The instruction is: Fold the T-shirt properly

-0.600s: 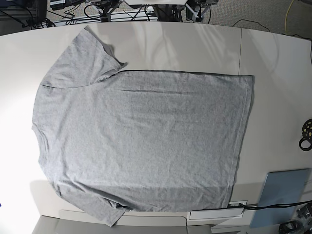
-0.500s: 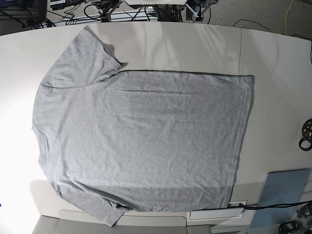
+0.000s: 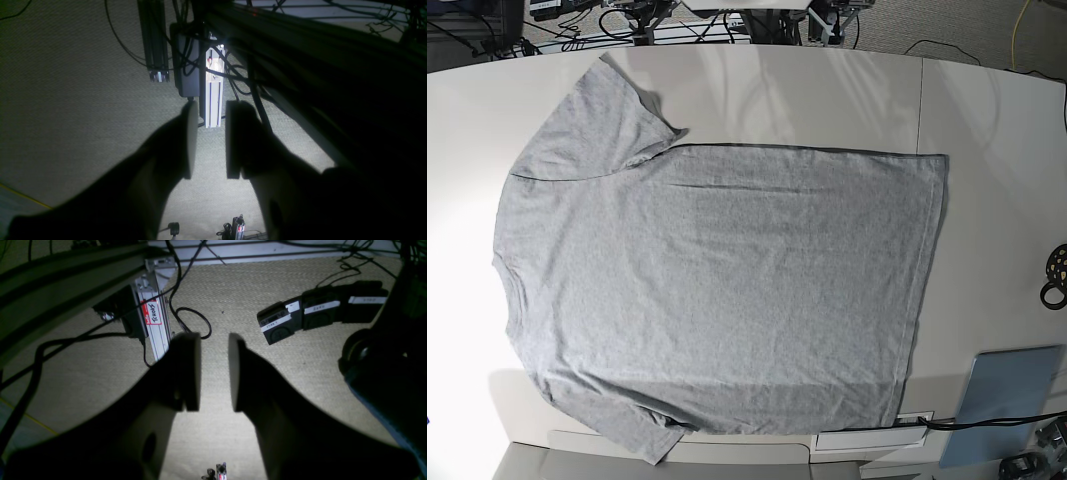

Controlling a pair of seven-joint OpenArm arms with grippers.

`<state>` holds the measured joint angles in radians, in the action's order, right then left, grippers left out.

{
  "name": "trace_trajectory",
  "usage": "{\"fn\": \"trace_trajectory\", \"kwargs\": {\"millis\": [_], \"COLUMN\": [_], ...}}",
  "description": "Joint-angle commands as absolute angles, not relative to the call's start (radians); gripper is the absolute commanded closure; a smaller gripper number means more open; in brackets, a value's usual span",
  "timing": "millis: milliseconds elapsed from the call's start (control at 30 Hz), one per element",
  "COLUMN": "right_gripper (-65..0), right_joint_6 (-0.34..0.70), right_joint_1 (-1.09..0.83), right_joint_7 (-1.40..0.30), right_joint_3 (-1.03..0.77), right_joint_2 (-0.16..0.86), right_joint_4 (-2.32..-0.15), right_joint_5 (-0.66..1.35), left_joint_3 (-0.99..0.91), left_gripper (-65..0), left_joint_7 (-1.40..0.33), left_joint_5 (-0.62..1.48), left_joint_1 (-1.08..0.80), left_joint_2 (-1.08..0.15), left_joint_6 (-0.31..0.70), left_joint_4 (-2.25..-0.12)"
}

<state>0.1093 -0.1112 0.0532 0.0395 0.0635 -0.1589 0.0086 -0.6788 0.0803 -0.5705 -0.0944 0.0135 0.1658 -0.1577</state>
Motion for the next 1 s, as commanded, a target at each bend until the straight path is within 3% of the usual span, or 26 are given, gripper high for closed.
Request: {"fn": "trace_trajectory", "kwargs": {"millis": [0,467,767,967], "right_gripper": [-15.1,-15.1,-15.1,-15.1], "right_joint_6": [0.115,0.116,0.115,0.115], "right_joint_1": [-0.117,-0.189,-0.345,-0.58], "right_joint_7": [0.061,0.045,-0.035,-0.103], "right_joint_3": [0.038,0.038,0.038,0.038], "right_joint_2": [0.069,0.114,0.176,0.221], "right_joint_4": [-0.162,-0.164,-0.352,-0.722], "right_joint_5": [0.007,0.007,0.007,0.008], "left_joint_3": [-0.677,-0.677,-0.677,-0.677], "left_gripper": [-16.2,-16.2,-16.2,-16.1], "left_joint_7": [0.083,0.076,0.076,0.032], "left_joint_5": [-0.565,-0.441,-0.352,-0.187], "left_joint_1": [-0.1,-0.179,-0.36,-0.548], "left_joint_2": [0.015,-0.06,-0.086,-0.085], "left_joint_6": [0.173,0.185,0.36,0.601], "left_joint_4": [-0.16,-0.162,-0.351,-0.662]}}
